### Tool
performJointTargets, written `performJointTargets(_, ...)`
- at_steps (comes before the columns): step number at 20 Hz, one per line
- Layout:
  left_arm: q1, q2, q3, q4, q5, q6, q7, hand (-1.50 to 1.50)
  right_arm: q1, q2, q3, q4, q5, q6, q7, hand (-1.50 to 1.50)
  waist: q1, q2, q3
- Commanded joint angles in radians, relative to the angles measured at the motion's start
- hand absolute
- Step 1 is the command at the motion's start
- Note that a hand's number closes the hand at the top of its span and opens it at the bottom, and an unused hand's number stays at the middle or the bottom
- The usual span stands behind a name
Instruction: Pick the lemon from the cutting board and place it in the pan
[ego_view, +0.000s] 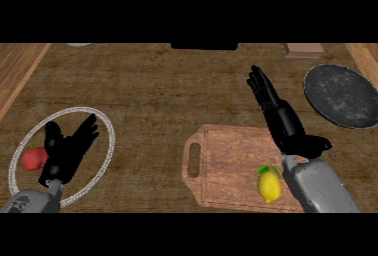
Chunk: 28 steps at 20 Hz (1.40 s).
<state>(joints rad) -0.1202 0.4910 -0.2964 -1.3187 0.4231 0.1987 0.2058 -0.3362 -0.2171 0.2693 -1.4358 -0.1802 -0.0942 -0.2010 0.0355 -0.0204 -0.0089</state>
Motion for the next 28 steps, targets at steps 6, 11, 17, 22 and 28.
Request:
performJointTargets(6,-0.069,-0.137,-0.031,-0.15,0.025,-0.03,-0.091,0.0,-0.178,-0.18,0.203,0.092,0.362,0.036,0.228,1.5,-0.011,0.013,0.002)
performJointTargets(11,-0.007,-0.188,-0.04,-0.105,0.046,-0.056,-0.137,0.0,-0.071,-0.227,0.265,0.036,0.709,-0.264,0.132,-1.5,-0.047,0.017,0.008)
performJointTargets(17,0.009,-0.165,-0.043,-0.208,0.028,-0.041,-0.077,0.0,-0.072,-0.303,0.378,-0.086,0.841,-0.042,0.33,-1.5,-0.037,0.011,0.006)
performJointTargets(22,-0.001,-0.176,-0.041,-0.196,0.049,-0.053,-0.066,0.0,-0.137,-0.356,0.516,-0.048,0.996,0.24,0.606,-1.5,-0.029,0.005,-0.001)
performJointTargets(28,0.003,-0.186,-0.058,-0.197,0.027,-0.05,-0.076,0.0,-0.218,-0.236,0.648,-0.043,1.069,0.624,0.923,-1.5,-0.019,0.007,0.001)
